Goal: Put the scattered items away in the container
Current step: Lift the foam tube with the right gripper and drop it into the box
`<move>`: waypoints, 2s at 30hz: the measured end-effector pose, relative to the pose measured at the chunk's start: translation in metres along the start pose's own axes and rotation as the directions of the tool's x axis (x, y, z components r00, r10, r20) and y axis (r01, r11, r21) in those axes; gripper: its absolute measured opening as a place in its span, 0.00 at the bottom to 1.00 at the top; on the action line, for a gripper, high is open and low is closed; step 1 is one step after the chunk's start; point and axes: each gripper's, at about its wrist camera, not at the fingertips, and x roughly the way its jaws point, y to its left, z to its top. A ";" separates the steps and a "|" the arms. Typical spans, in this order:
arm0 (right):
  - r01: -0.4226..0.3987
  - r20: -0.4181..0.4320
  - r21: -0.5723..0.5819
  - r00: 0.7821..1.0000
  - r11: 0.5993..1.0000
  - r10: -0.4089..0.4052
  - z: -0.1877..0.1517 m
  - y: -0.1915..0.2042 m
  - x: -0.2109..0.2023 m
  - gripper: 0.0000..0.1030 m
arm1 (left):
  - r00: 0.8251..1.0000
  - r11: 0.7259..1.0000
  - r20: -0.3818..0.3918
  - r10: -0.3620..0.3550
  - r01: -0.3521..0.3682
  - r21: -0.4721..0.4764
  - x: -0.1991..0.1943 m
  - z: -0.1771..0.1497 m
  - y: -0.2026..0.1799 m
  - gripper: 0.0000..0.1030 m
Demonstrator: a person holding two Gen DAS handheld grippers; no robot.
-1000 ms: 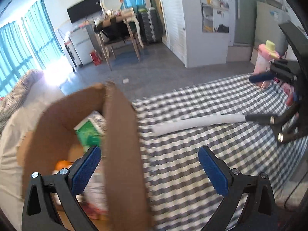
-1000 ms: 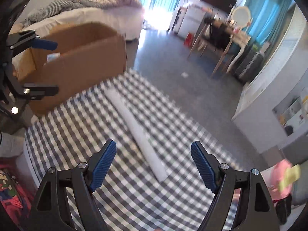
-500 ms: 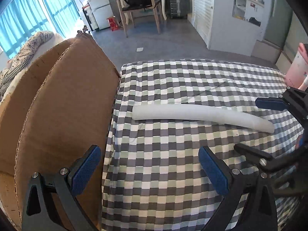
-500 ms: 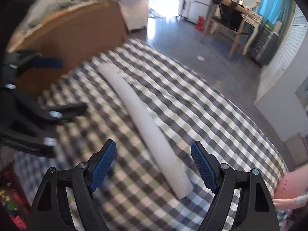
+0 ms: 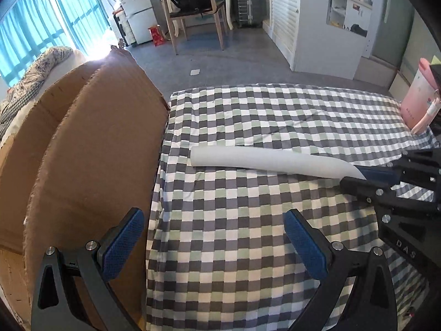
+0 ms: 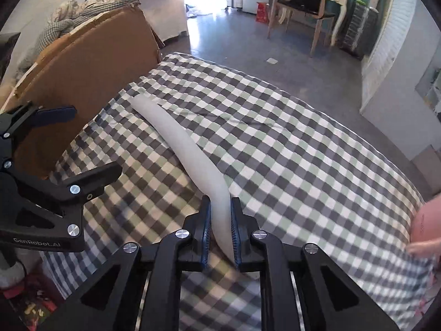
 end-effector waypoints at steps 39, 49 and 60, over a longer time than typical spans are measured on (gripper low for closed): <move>-0.065 0.374 -0.283 0.911 0.957 0.172 0.132 0.250 -0.133 0.12 | 0.947 0.871 0.221 0.234 -0.103 -0.481 -0.157 -0.080 0.248 1.00; 0.046 0.312 -0.118 0.950 0.992 -0.007 0.107 0.225 -0.086 0.85 | 0.959 0.884 0.217 0.181 -0.062 -0.463 -0.146 -0.080 0.243 1.00; 0.220 0.307 0.415 0.880 0.883 -0.363 0.006 0.079 -0.183 0.94 | 0.951 0.952 0.308 0.043 0.055 -0.301 -0.154 -0.051 0.159 1.00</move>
